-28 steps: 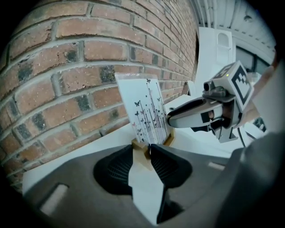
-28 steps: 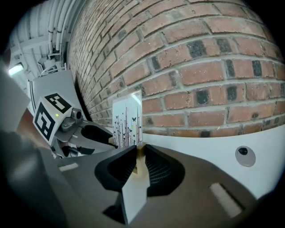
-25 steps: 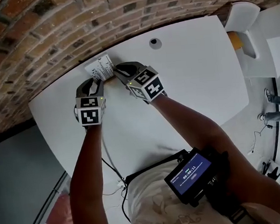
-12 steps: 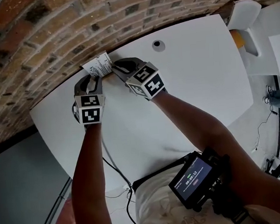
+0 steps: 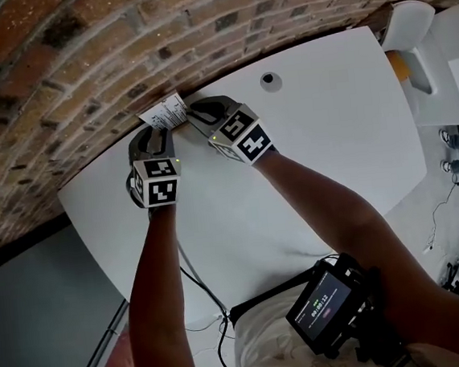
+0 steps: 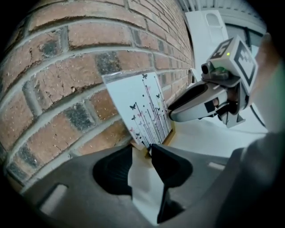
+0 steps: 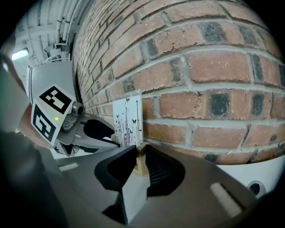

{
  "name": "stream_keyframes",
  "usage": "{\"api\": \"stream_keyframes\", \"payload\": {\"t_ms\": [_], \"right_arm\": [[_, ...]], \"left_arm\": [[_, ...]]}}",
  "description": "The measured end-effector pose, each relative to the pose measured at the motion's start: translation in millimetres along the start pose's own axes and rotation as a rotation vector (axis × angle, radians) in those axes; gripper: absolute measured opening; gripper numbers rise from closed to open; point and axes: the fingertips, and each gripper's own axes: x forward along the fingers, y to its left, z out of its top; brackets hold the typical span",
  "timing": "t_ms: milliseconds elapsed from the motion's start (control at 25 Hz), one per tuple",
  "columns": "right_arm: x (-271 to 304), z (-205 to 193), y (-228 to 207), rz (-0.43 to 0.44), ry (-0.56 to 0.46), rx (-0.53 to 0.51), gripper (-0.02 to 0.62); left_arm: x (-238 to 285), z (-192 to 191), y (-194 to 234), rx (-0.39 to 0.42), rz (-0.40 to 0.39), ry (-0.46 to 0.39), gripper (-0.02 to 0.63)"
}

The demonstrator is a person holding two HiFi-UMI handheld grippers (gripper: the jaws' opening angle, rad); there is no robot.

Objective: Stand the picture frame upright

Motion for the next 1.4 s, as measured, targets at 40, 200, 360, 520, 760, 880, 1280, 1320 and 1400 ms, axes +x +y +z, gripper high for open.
{"api": "stream_keyframes", "payload": {"t_ms": [40, 200, 360, 520, 760, 880, 1280, 1320, 1400], "right_arm": [[0, -3, 0, -0.001, 0.005, -0.001, 0.072], [2, -4, -2, 0.001, 0.001, -0.001, 0.074], [1, -3, -2, -0.014, -0.004, -0.007, 0.075], [1, -5, 0, -0.037, -0.007, -0.016, 0.078], [0, -7, 2, -0.046, 0.005, -0.055, 0.081], [-5, -9, 5, -0.052, 0.009, -0.048, 0.080], [-31, 12, 15, -0.078, -0.033, -0.056, 0.056], [-36, 14, 17, -0.081, -0.039, -0.055, 0.054], [-46, 18, 23, -0.087, -0.054, -0.044, 0.047]], "left_arm": [[1, -2, -2, 0.004, 0.000, -0.002, 0.138], [3, -1, 1, 0.028, 0.005, -0.023, 0.138], [3, 0, 2, 0.012, 0.002, -0.040, 0.138], [2, -3, 0, -0.022, -0.010, -0.045, 0.143], [-3, -9, 5, -0.073, -0.006, -0.042, 0.149], [-9, -12, 5, -0.108, -0.011, -0.049, 0.149], [-57, -23, -3, -0.223, -0.030, -0.104, 0.142], [-64, -23, -5, -0.236, -0.033, -0.116, 0.135], [-80, -25, -10, -0.267, -0.040, -0.137, 0.121]]}}
